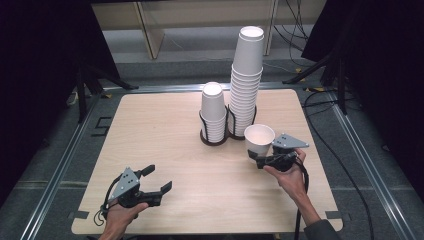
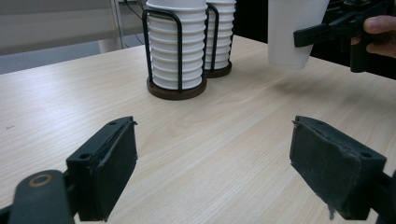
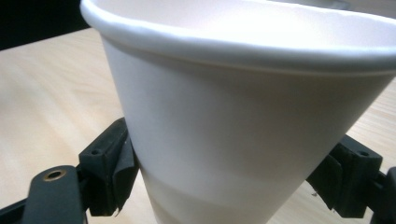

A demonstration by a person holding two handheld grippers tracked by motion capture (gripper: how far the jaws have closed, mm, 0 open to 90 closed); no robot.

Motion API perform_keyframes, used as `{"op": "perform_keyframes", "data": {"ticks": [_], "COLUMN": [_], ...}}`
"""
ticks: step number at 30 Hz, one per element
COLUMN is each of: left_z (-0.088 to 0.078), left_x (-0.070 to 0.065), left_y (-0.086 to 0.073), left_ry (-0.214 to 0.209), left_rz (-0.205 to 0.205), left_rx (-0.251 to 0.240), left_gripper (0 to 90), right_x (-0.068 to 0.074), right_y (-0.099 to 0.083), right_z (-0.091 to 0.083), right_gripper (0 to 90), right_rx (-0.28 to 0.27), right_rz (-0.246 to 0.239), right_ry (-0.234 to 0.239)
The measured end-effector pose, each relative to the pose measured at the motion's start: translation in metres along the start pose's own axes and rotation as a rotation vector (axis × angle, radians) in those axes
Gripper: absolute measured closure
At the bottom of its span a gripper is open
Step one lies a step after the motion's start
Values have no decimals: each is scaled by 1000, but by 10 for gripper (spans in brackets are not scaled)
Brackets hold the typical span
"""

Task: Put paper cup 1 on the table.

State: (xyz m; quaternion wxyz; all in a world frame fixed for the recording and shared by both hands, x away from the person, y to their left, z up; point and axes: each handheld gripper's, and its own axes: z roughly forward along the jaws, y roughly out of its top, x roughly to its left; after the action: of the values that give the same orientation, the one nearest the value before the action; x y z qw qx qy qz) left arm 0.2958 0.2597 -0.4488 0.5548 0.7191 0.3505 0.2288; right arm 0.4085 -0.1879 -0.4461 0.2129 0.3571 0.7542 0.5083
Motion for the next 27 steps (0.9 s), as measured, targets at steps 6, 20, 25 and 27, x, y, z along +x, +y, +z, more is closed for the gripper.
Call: {"op": "perform_keyframes", "data": {"ticks": [6,20,25,27], "left_z": [1,2,2,2], "left_x": [3,3,3,3], "left_y": [-2,-3,-3,-3], "left_ry": [12,12,6,3], "left_rz": [-4,-17,-10,-10], "left_rx": [-5,25,35,36], "left_gripper": [147,146,146,147], "right_x": [-21,-50,-53,-53], "right_y": [-7,-25,-28,-28], "right_z": [-4,3,6,6], "right_gripper": [187,185,183,181], "right_rx": [12,56,61,63], "right_rz": [32,61,44,34], "right_ry": [-54,-155,-161,-165]}}
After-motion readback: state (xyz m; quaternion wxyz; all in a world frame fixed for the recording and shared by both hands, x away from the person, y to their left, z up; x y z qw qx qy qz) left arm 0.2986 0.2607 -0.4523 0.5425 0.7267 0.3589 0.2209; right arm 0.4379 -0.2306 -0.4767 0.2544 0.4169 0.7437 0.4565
